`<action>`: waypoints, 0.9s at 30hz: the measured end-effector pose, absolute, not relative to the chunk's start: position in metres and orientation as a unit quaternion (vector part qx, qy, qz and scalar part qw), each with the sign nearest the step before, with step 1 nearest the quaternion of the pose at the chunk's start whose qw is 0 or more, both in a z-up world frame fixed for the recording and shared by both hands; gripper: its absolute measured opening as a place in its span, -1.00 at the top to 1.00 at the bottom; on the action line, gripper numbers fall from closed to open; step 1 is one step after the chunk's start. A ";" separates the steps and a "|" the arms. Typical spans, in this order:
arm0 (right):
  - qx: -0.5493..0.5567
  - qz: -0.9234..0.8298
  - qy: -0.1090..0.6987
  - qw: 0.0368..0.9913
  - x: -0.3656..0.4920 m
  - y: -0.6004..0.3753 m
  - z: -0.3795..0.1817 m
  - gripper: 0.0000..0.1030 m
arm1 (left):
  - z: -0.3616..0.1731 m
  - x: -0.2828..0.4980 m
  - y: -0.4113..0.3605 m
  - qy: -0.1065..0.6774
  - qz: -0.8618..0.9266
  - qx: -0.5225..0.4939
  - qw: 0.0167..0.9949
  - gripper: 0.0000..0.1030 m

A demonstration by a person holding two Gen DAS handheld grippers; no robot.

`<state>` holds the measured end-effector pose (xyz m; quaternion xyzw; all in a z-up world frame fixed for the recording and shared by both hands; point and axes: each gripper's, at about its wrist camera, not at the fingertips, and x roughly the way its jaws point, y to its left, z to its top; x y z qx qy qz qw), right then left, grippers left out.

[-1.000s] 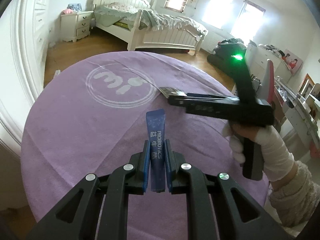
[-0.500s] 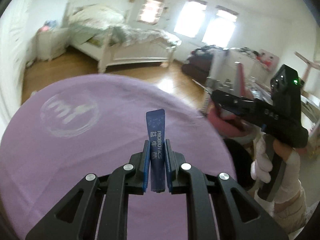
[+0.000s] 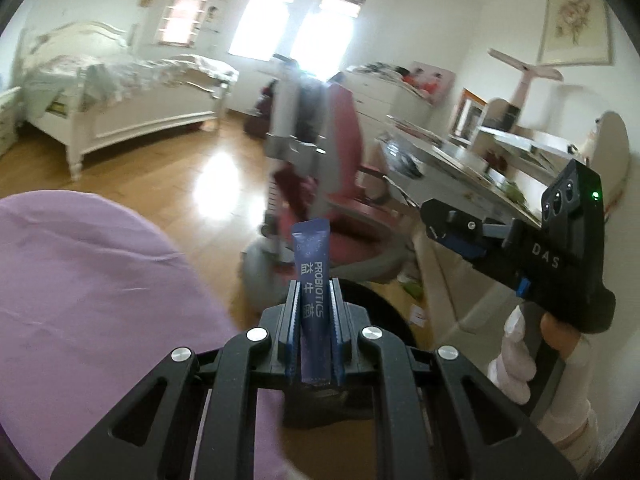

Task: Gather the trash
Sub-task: 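Carry the blue stick and black card over the black bin and open both tools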

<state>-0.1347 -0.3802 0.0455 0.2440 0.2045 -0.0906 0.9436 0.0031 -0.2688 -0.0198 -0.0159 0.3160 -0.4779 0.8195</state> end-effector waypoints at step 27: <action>0.322 -0.167 0.195 0.911 -0.219 -0.476 -0.009 -0.10 | -0.059 -0.028 -0.380 0.351 -0.521 0.044 0.776 0.72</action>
